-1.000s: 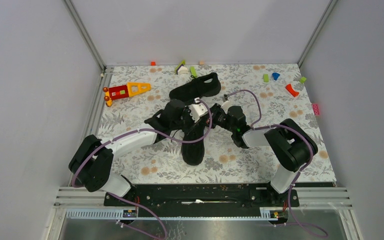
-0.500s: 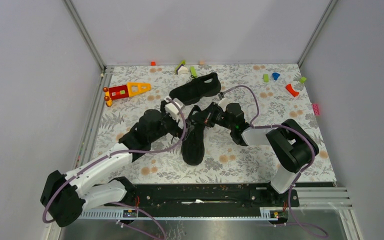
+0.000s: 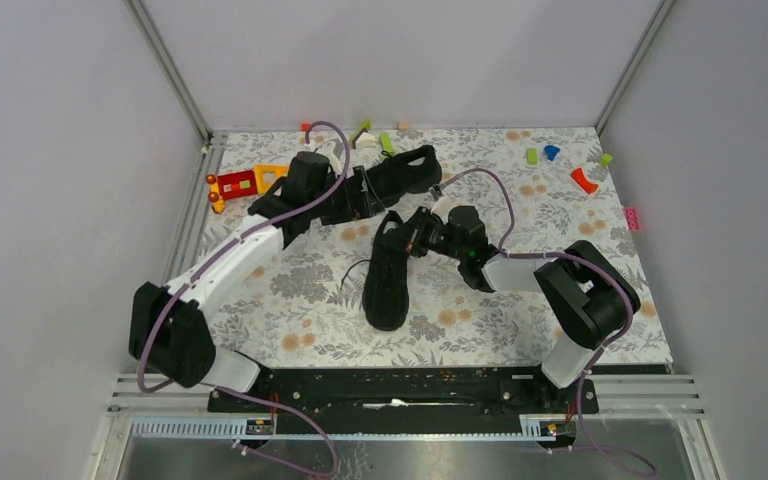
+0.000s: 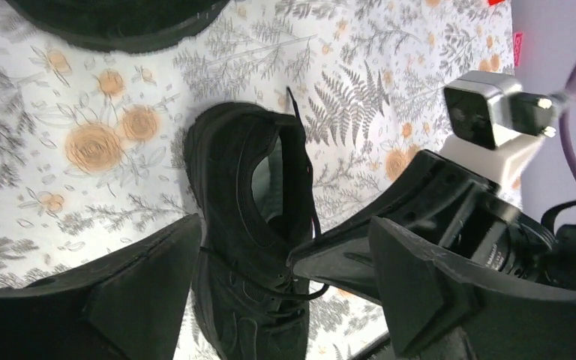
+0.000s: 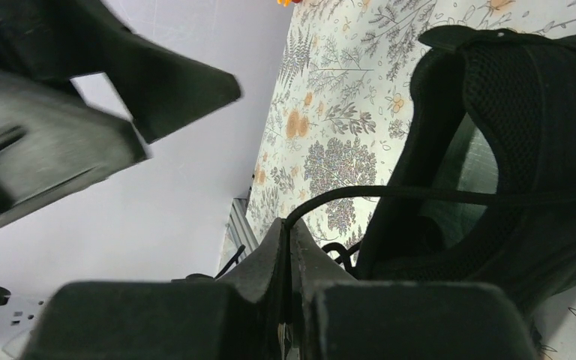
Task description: Tie the shoes
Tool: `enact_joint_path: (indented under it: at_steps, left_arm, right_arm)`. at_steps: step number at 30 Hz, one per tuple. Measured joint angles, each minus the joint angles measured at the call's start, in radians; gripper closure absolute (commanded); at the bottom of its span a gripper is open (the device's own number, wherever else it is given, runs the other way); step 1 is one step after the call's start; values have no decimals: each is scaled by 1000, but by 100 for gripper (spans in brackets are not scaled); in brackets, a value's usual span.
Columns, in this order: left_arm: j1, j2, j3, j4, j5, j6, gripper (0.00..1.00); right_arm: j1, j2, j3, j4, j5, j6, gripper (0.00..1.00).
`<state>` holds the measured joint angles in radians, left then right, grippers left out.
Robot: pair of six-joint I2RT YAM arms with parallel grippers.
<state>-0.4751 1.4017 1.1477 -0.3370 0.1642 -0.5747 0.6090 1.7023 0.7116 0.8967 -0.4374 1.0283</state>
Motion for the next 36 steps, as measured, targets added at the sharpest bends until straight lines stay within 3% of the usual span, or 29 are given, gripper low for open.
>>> enact_joint_path:
  at_steps: [7,12,15,21,27,31,36]
  left_arm:
    - [51,213,157,-147,189,-62,27]
    - [44,297,180,-199,312,-74,27]
    - [36,310,180,-206,338,-76,29]
    - [34,322,180,-207,370,-77,47]
    - [30,327,182,-208,380,-76,49]
    - [29,341,188,-209,389,-77,61]
    - [26,350,189,-212,402,-72,91]
  right_arm:
    - [11,-12,12,-31,1,-40,100]
    - [12,-13,16,-50,1,-55,100]
    - [15,-13,18,-56,-2,-60,100]
    - [27,-13,20,-79,-2,-65,100]
    - [33,-13,20,-84,-2,-68,100]
    - [33,-15,20,-84,-2,-71,100]
    - [34,-23,20,-81,-2,-76,100]
